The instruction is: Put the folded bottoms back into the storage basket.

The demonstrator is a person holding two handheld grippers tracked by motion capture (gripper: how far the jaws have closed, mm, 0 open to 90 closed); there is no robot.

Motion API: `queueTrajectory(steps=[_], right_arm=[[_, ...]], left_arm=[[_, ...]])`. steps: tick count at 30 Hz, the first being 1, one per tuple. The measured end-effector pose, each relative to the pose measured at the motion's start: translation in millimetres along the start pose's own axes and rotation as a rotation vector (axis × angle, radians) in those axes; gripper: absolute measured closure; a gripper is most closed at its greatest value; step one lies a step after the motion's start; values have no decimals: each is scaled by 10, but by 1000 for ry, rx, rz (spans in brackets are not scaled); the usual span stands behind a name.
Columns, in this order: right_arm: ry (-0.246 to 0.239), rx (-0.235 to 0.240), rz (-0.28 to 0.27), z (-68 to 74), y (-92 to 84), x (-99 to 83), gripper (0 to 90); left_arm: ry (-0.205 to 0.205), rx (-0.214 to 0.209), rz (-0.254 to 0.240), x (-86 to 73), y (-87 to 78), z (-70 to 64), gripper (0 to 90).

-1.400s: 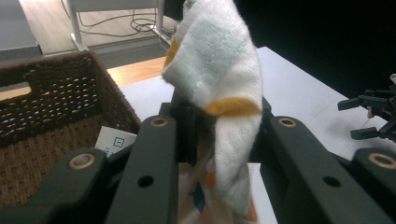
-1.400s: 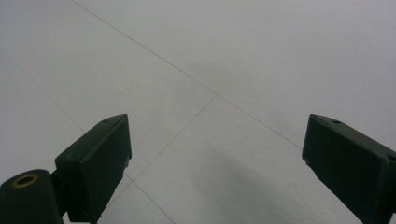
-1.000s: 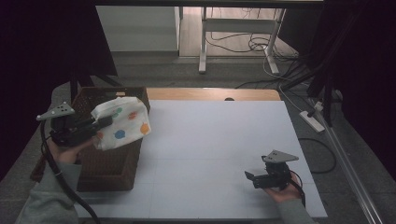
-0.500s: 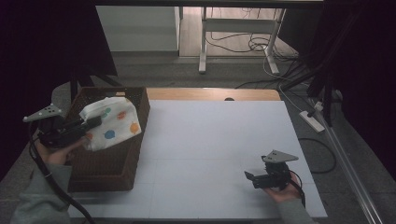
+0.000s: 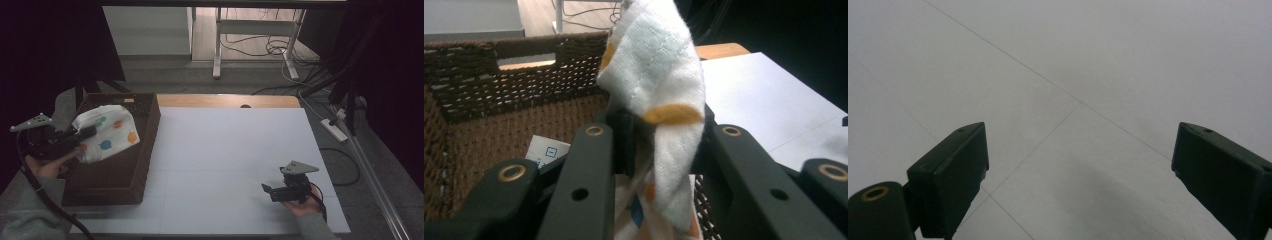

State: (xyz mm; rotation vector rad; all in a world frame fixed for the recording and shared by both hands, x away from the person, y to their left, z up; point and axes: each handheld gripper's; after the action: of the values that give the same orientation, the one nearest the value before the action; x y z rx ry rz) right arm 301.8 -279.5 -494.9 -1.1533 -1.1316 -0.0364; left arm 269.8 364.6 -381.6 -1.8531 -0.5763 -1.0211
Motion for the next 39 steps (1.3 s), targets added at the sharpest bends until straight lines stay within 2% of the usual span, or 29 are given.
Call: queueTrajectory(steps=[9, 16, 28, 39], right_arm=[[0, -1, 0, 0, 4, -1, 81], [1, 0, -2, 0, 2, -1, 81], [2, -2, -5, -2, -7, -2, 81], [0, -2, -4, -1, -7, -2, 81]], left_arm=[[-15, 22, 33, -51, 60, 101, 722], [-26, 34, 84, -119, 217, 170, 721], [-37, 34, 155, -176, 457, 243, 721], [-45, 34, 223, -249, 586, 318, 720]])
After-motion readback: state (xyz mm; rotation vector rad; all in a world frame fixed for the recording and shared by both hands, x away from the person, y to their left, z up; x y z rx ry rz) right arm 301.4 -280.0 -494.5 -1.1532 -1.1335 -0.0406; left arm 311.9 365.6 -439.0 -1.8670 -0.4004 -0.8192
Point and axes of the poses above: each handheld gripper's, and its own axes: y roughly forward along the jaws, x roughly out of its top, z roughly to its left, and after that the axes turned 3 degrees about z, right-handed
